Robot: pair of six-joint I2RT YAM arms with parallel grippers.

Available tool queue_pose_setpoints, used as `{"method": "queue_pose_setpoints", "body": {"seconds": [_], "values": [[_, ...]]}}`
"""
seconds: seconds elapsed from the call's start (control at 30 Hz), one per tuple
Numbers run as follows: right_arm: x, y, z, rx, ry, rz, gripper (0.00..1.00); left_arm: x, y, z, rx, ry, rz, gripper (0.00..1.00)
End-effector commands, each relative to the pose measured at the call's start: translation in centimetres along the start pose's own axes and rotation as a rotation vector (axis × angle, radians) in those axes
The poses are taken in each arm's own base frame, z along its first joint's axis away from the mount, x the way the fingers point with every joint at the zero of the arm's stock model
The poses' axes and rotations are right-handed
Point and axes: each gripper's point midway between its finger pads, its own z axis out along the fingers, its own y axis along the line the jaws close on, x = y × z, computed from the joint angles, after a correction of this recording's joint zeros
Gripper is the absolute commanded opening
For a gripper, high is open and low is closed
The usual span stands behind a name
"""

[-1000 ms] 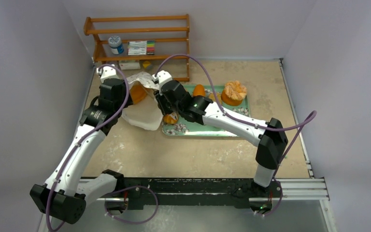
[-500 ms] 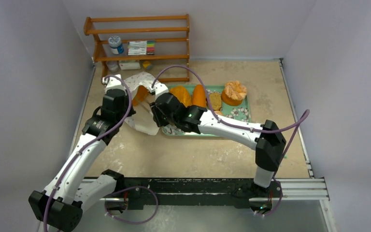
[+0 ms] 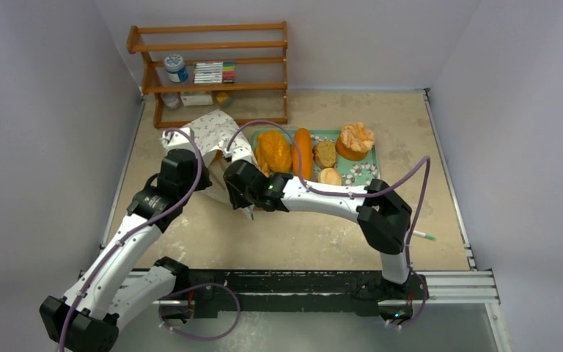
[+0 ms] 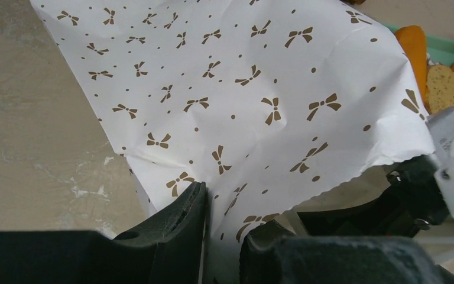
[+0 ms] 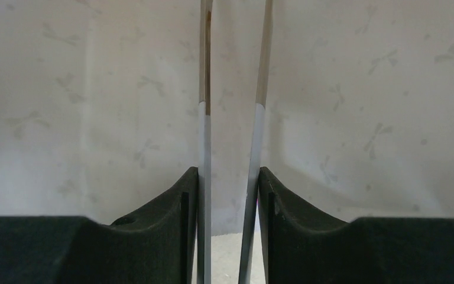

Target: Take the fake bread out of the paper bag

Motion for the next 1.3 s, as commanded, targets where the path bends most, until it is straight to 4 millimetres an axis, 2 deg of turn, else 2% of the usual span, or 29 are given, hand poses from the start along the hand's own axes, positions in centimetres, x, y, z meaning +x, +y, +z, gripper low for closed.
{"method": "queue_pose_setpoints", "body": {"seconds": [0.0,0.4,0.63,0.73,1.27], "values": [[-1.4,0.1,0.2,0.007,-0.064,0.081,0.4,-1.6,-1.4,-0.4,0.054,-0.06,-0.054,0.21],[0.0,-1.0,3.9,0.058,-0.047,0.142,0.47,-0.4,-0.2,-1.1,0.003,-0.029,-0.079,0.2],[-0.7,-1.9,5.3,0.056,-0.049,0.187,0.48,0.6,0.1,-1.1,0.003,-0.026,-0.114,0.2],[-1.7,-1.3,5.7,0.039,-0.059,0.184,0.48,0.6,-0.1,-1.1,0.006,-0.023,-0.112,0.2],[-2.6,0.8,7.7,-0.033,-0.044,0.12,0.55,1.2,-1.0,-0.3,0.019,-0.004,-0.091,0.19]]}}
